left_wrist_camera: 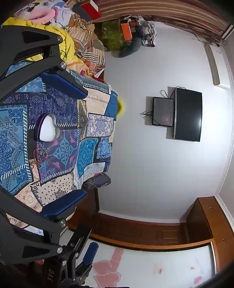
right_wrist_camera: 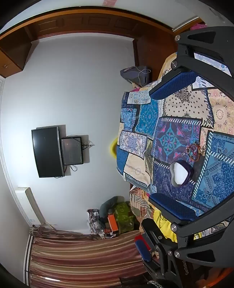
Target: Organize jewelry
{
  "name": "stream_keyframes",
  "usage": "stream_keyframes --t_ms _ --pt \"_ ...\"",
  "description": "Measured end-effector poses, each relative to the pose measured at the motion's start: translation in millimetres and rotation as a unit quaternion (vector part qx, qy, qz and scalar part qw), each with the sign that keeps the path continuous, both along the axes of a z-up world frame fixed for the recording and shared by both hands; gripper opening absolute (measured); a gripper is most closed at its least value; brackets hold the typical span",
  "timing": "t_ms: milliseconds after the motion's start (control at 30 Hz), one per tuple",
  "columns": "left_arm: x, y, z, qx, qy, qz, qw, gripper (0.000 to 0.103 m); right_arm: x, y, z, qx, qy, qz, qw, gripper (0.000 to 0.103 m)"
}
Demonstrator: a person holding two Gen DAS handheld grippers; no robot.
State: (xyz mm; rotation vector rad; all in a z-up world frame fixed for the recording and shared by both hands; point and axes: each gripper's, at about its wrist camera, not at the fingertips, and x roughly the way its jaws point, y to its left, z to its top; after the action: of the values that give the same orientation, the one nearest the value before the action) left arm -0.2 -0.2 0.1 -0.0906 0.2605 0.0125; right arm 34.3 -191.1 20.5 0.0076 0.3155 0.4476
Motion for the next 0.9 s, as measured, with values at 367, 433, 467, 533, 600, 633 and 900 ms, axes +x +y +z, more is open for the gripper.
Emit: stream_keyframes --t_ms 367,433,467,533,600,633,900 --pt "3 9 -5 0.002 0.005 0.004 1.0000 0.101 1 1 -1 -0.002 0.003 -0.001 1.000 0.103" --pt "3 2 -9 0.007 0.004 0.007 0.9999 0.101 1 1 -1 -0.002 0.003 -0.001 1.000 0.103" --pt "3 1 -9 0.008 0.004 0.007 0.9999 0.101 1 1 -1 -0.002 0.004 -0.001 1.000 0.103" --pt "3 1 -9 0.008 0.004 0.008 0.9999 0.101 1 1 -1 -0.002 0.004 -0.001 1.000 0.103" --pt "4 1 -8 0.008 0.004 0.008 0.9999 0.101 1 1 -1 -0.003 0.004 -0.001 1.000 0.103" --pt "4 1 -8 0.008 0.005 0.008 0.9999 0.101 1 1 -1 -0.003 0.005 -0.001 1.000 0.103" --pt "4 -1 -8 0.010 0.004 0.009 0.9999 0.101 0 2 -3 -0.002 0.006 -0.001 1.000 0.103"
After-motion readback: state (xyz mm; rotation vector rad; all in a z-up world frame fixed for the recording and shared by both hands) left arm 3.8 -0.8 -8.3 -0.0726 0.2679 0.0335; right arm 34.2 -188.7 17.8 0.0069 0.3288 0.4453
